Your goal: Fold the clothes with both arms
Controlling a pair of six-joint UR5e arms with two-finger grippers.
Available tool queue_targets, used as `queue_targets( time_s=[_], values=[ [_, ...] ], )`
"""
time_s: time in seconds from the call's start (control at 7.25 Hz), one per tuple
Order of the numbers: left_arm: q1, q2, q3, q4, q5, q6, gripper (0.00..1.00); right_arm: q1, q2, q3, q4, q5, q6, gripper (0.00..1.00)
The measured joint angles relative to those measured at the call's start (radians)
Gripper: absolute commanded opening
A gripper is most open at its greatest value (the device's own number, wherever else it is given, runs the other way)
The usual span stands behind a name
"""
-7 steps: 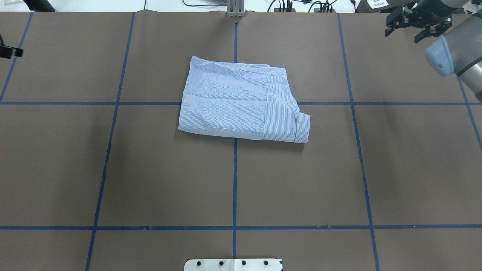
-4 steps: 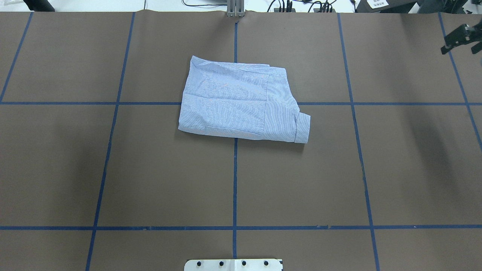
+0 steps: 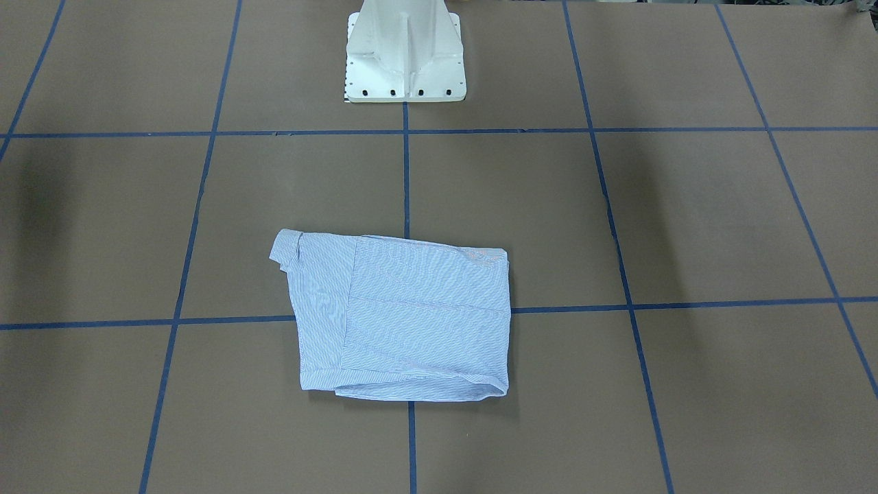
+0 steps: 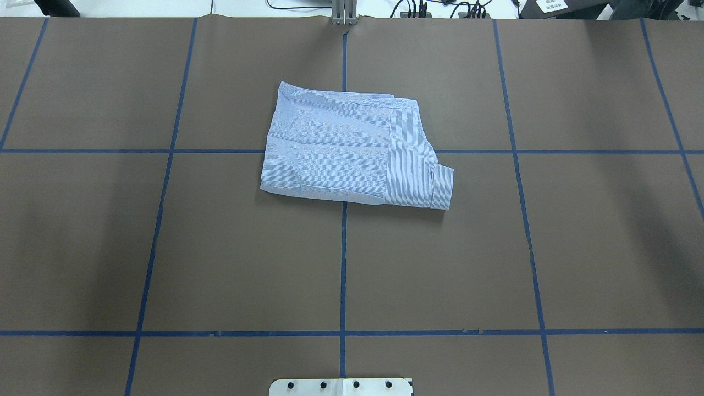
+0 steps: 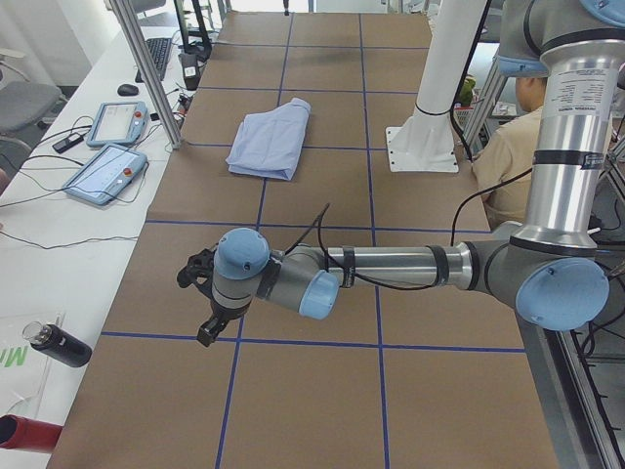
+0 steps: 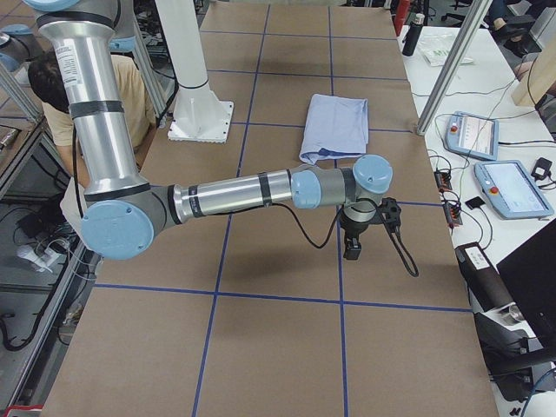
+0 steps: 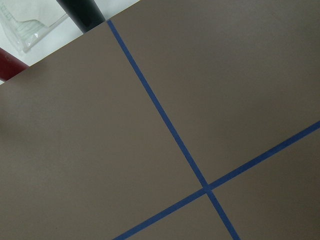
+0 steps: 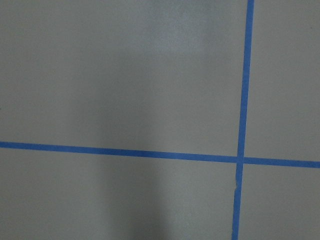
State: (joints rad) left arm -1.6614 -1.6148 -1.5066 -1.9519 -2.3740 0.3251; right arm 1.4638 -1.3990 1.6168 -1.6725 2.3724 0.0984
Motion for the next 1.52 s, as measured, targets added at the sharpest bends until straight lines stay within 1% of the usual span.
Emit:
queue_targets(
  time_s=[0.28,0.69,0.83,1.1,1.24,1.52],
  values=[
    [-0.013,0.04,-0.043,0.008,-0.01,-0.014,0.99,-0.006,-0.035,0.034,-0.012,-0.007,-0.041,1.0],
    [-0.007,0.058,-0.036,0.0,-0.003,-0.082,0.99,0.003,-0.087,0.044,-0.013,-0.016,-0.087,1.0],
    [0.009,0.057,-0.038,-0.021,-0.002,-0.085,0.99,0.002,-0.111,0.047,-0.01,-0.025,-0.093,1.0],
    [0.104,0.054,-0.058,-0.081,0.018,-0.084,0.99,0.002,-0.153,0.075,-0.004,-0.032,-0.094,1.0],
    [0.131,0.051,-0.073,-0.09,0.026,-0.084,0.99,0.001,-0.16,0.084,-0.004,-0.032,-0.093,1.0],
    [0.146,0.045,-0.082,-0.093,0.027,-0.088,0.99,0.001,-0.162,0.081,-0.005,-0.031,-0.09,1.0]
  ],
)
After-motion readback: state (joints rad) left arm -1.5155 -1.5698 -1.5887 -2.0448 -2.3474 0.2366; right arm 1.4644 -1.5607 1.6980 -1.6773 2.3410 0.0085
